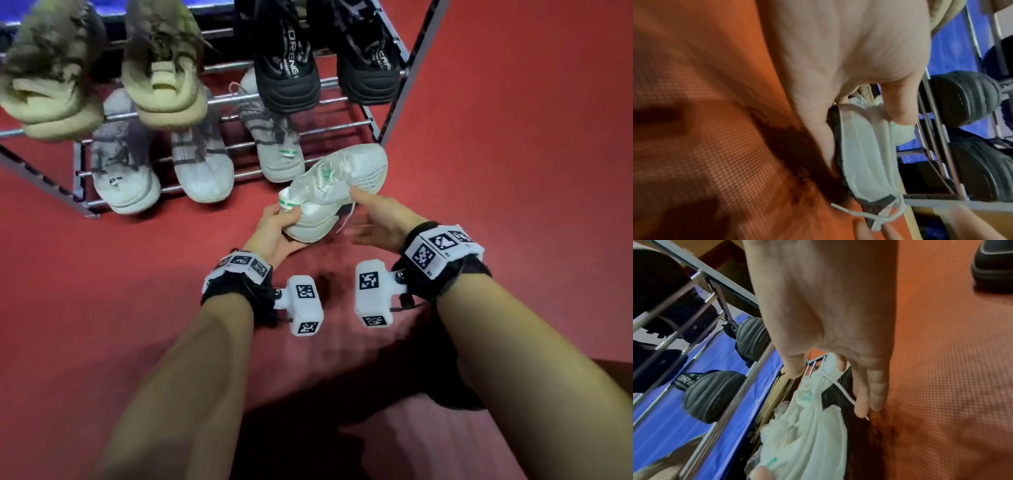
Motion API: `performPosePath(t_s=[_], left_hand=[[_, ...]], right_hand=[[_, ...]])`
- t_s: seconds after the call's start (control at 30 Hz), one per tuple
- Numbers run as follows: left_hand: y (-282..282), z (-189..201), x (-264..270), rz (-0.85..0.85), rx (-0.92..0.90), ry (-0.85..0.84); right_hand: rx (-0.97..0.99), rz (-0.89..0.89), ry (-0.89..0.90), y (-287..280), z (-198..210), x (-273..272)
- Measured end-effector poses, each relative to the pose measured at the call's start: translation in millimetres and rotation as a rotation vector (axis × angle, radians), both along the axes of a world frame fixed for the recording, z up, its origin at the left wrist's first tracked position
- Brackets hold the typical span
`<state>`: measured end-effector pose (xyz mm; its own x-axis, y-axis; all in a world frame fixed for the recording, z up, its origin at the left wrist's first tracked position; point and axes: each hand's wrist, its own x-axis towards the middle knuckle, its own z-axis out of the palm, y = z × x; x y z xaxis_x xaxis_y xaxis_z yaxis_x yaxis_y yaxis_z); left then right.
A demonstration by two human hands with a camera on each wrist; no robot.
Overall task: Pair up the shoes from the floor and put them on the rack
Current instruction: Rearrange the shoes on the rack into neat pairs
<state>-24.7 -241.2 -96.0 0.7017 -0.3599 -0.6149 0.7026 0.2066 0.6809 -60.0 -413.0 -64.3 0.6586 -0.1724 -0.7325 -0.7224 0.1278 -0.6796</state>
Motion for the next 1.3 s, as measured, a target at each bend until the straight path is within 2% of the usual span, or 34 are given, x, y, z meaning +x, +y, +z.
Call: performPosePath(t_s=[0.07,0.17,0.33,0.5,0.57,0.63,0.73,0.9,0.97,1.17,1.23,1.3], left_hand=[[-3,-8,3,0.001,0.010,-0.006],[-11,-8,4,-0.109,-0.039,-0.043],[-24,-11,0,-0.287,0.125,-0.187],[-25,-9,7,-0.413,0.167,-0.098],[-23,-8,6,-0.449,0.137,-0.059],[-18,-8,4,-0.418,0.087,-0.028],[-14,-5,2,-0.383,0.054,-0.039],[-19,-1,-6,-0.448,0.138,-0.080],[-23,-4,-10,-0.461,0.190,-0.103],[-12,11,7,-0.816,0.400,-0.273],[-5,15,23,-0.777,0.442,-0.291],[2,17,40,-0.572,0.495,-0.327]], right_hand=[[0.022,0.008,0.004,-1,-8,-2],[0.074,-0.005,-0.029,7,-17,-1],[-0.110,-0.185,-0.159,18,-42,-7],[-0.149,-0.309,-0.200,20,-56,-32],[-0.099,-0.332,-0.225,19,-57,-38],[-0.031,-0.387,-0.246,20,-57,-43],[0.022,-0.376,-0.220,27,-52,-47],[0.112,-0.300,-0.140,29,-43,-51],[0.153,-0.328,-0.085,28,-40,-52],[0.095,-0.361,-0.159,20,-35,-55],[0.123,-0.377,-0.199,20,-30,-54],[0.148,-0.390,-0.227,21,-28,-53]])
